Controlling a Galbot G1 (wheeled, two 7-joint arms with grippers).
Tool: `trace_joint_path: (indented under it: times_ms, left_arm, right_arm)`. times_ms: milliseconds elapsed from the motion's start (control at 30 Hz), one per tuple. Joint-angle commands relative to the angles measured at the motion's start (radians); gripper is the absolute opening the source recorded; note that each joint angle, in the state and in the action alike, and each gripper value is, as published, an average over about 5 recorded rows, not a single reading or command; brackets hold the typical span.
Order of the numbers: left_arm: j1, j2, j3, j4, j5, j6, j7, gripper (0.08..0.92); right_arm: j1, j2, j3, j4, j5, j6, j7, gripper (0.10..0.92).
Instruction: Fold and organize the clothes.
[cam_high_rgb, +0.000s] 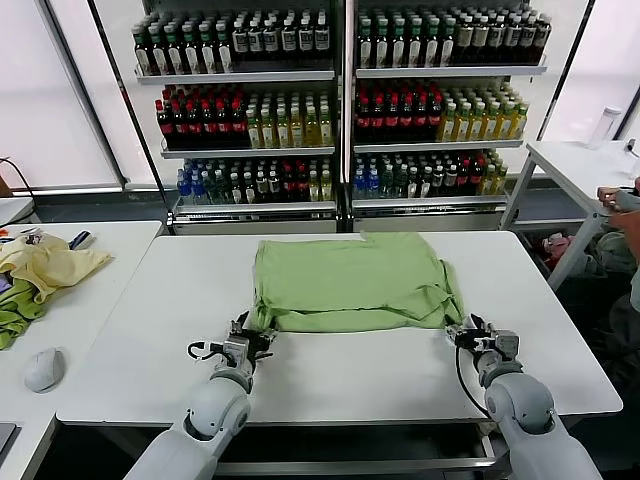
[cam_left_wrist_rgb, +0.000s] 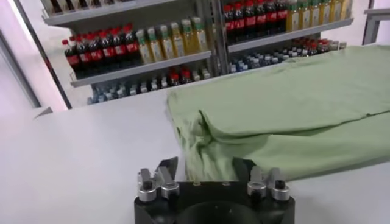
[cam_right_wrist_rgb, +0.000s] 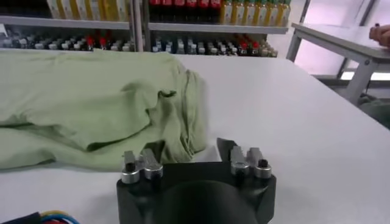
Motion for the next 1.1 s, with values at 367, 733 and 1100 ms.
trace_joint_path:
  times_ms: [367, 733, 1100]
  left_arm:
    - [0.047, -0.006, -0.011, -0.044, -0.028, 0.003, 0.011, 0.213]
    - [0.243, 0.026, -0.080, -0.268, 0.034, 0.003, 0.013, 0.110]
    - [0.565, 0.051, -0.208, -0.490, 0.146, 0.004, 0.025, 0.110]
  right_arm:
    - [-0.045, -0.024, -0.003, 0.027, 0.032, 0.022, -0.019, 0.152]
    - [-0.274, -0.021, 0.115, 0.297, -0.061, 0.036, -0.019, 0.134]
    - [-0.576, 0.035, 0.207, 0.535, -0.179, 0.048, -0.006, 0.134]
